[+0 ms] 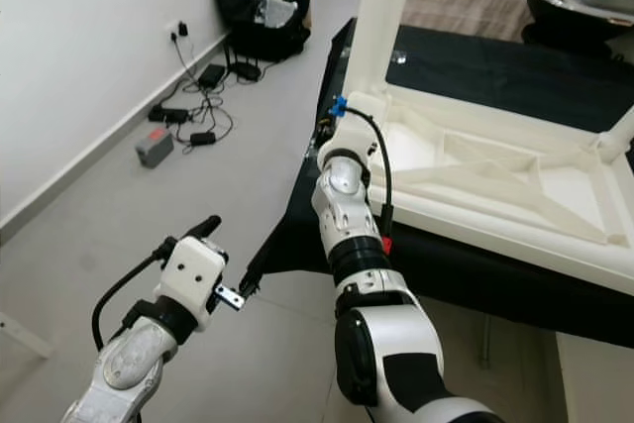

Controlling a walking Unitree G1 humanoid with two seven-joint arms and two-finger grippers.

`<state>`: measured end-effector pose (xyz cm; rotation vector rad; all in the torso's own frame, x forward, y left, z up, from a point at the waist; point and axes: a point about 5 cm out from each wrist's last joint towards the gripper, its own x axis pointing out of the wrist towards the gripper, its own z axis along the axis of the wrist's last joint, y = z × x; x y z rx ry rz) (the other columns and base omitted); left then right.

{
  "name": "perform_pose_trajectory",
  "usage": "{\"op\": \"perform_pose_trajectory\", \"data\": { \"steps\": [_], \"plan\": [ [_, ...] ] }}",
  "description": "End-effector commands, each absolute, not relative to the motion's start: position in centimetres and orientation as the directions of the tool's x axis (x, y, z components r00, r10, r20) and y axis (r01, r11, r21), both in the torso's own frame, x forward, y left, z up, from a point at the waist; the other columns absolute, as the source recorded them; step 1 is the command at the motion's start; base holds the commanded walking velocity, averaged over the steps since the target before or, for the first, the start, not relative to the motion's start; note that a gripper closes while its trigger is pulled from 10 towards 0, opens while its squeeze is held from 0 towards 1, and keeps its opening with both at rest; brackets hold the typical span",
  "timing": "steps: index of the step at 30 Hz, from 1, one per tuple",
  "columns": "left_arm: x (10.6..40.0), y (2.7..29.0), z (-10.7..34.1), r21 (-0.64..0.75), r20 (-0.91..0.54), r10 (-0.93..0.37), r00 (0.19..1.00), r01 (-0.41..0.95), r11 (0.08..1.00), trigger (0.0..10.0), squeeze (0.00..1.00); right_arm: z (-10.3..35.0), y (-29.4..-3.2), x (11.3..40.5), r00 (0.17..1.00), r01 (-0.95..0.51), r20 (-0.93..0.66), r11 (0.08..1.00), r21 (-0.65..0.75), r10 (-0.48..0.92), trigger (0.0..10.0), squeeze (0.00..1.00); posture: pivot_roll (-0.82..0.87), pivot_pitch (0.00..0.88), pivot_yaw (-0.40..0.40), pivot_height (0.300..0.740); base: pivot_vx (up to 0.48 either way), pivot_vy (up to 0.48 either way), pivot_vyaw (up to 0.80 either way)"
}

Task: Building children table

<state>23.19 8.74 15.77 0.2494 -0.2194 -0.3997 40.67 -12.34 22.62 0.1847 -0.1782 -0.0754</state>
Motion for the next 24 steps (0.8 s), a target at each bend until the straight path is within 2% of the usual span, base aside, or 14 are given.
{"op": "perform_pose_trajectory", "data": {
  "steps": [1,2,4,5,7,12,13,17,18,19,20,23,24],
  "plan": [
    [23.2,8.7,15.5,0.291,0.146,-0.411,0.9,0.358,0.887,10.0,0.0,23.6,-12.2,40.7,0.975,0.012,0.218,0.983,0.185,-0.053,10.0,0.0,0.12,0.107,-0.079,0.74,0.0,0.0,0.0],
    [23.2,8.7,15.4,0.29,0.146,-0.412,0.899,0.36,0.887,10.0,0.0,23.5,-12.9,41.0,0.968,-0.176,0.206,0.974,0.14,0.145,10.0,0.0,0.12,0.107,-0.078,0.74,0.0,0.0,0.0],
    [23.2,8.7,15.4,0.289,0.146,-0.412,0.899,0.36,0.887,10.0,0.0,23.4,-13.5,41.1,0.95,-0.28,0.183,0.951,0.13,0.254,10.0,0.0,0.12,0.109,-0.078,0.74,0.0,0.0,0.0],
    [23.2,8.7,15.4,0.289,0.146,-0.412,0.899,0.36,0.887,10.0,0.0,23.4,-13.5,41.1,0.95,-0.28,0.183,0.951,0.13,0.254,10.0,0.0,0.12,0.109,-0.078,0.74,0.0,0.0,0.0],
    [23.2,8.7,15.4,0.29,0.145,-0.413,0.899,0.36,0.887,10.0,0.0,23.6,-14.0,41.0,0.91,-0.394,0.191,0.911,0.12,0.369,10.0,0.0,0.12,0.109,-0.079,0.74,0.0,0.0,0.0],
    [23.3,8.7,15.5,0.291,0.145,-0.413,0.899,0.36,0.886,10.0,0.0,24.3,-14.6,41.0,0.869,-0.478,0.192,0.873,0.095,0.456,10.0,0.0,0.12,0.112,-0.077,0.74,0.0,0.0,0.0],
    [23.3,8.7,15.5,0.291,0.145,-0.413,0.899,0.36,0.886,10.0,0.0,24.4,-14.7,41.1,0.865,-0.486,0.188,0.869,0.092,0.465,10.0,1.0,0.12,0.111,-0.077,0.74,0.0,0.0,0.0],
    [23.3,8.7,15.5,0.293,0.144,-0.413,0.899,0.36,0.886,10.0,0.0,24.6,-14.2,41.2,0.845,-0.521,0.171,0.852,0.055,0.506,10.0,1.0,0.12,0.111,-0.079,0.74,0.0,0.0,0.0],
    [23.3,8.7,15.5,0.293,0.145,-0.413,0.899,0.36,0.886,10.0,0.0,24.6,-13.8,41.1,0.814,-0.57,0.156,0.821,0.038,0.559,10.0,1.0,0.13,0.112,-0.078,0.74,0.0,0.0,0.0],
    [23.3,8.7,15.5,0.294,0.144,-0.412,0.899,0.359,0.886,10.0,0.0,24.4,-13.3,40.9,0.768,-0.634,0.143,0.773,0.031,0.624,10.0,0.0,0.13,0.112,-0.079,0.74,0.0,0.0,0.0],
    [23.3,8.7,15.5,0.294,0.144,-0.412,0.899,0.359,0.886,10.0,0.0,24.4,-13.3,40.9,0.768,-0.634,0.143,0.773,0.031,0.624,10.0,0.0,0.13,0.112,-0.079,0.74,0.0,0.0,0.0],
    [23.3,8.8,15.5,0.295,0.144,-0.412,0.9,0.358,0.886,10.0,0.0,23.9,-12.5,40.2,0.626,-0.779,0.083,0.627,0.019,0.776,10.0,0.0,0.13,0.111,-0.079,0.74,0.0,0.0,0.0],
    [23.3,8.8,15.5,0.295,0.144,-0.412,0.9,0.358,0.886,10.0,0.0,23.9,-12.5,40.2,0.626,-0.779,0.083,0.627,0.019,0.776,10.0,0.0,0.13,0.111,-0.079,0.74,0.0,0.0,0.0]
  ]
}}
